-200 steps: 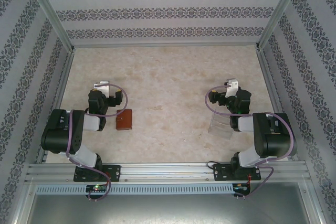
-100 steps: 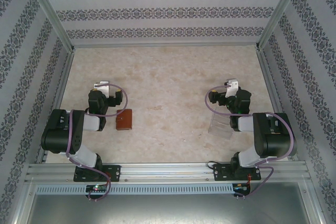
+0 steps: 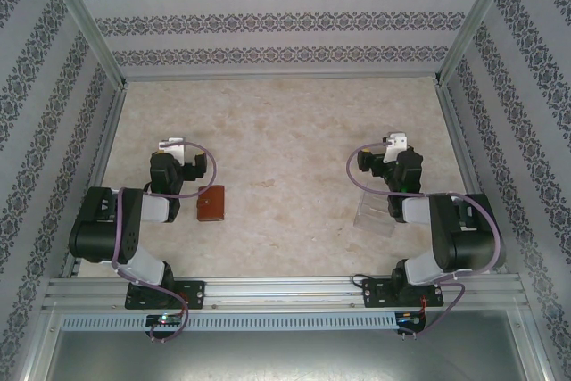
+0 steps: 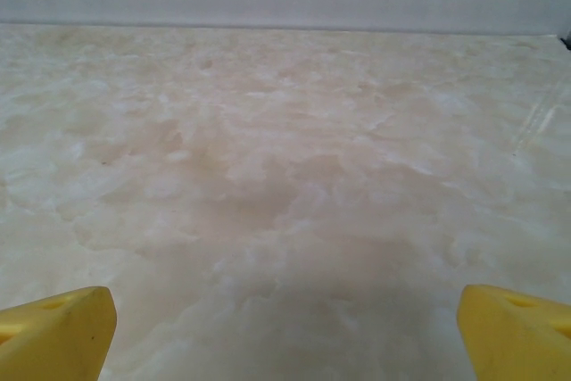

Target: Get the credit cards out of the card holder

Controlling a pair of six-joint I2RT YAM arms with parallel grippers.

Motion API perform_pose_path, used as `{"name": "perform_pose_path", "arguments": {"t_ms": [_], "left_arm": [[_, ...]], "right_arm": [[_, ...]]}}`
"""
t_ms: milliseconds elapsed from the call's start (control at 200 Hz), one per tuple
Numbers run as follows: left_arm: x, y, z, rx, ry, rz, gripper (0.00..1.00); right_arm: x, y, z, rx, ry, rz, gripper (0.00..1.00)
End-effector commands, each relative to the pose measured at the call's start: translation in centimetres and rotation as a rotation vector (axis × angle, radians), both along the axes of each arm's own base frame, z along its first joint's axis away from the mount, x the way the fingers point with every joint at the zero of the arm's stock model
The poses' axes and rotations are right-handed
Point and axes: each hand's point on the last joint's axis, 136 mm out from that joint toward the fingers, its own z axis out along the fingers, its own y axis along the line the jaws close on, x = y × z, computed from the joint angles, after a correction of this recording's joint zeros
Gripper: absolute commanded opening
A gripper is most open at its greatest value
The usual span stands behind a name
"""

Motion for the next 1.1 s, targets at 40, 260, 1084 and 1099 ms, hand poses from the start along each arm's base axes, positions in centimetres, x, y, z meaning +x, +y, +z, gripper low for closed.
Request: {"name": "perform_pose_path", "arguments": {"t_ms": [40,260,1084,1099], "left_arm": [[0.6,1.1,2.5,-0.001,0.015,0.090,1.00],[0.0,1.8,5.2,-0.048,0.084,0.194,1.00],[-7.4,-2.7,10.5,-0.260,0.579,0.075,1.00],[-7.4,-2.6,10.4,-0.255,0.580,0.075,1.00]], "right_arm": [[0.3,-0.7,2.4,-0.037,-0.017,-0.084,0.98],[-1.3,-0.8,4.0,-0.018,0.103,-0.133,0.96],[-12.9,3.8,3.0,0.368,0.857,-0.233,0.56],[-13.0,3.8,3.0,0.365,0.865,-0.236,0.56]]}}
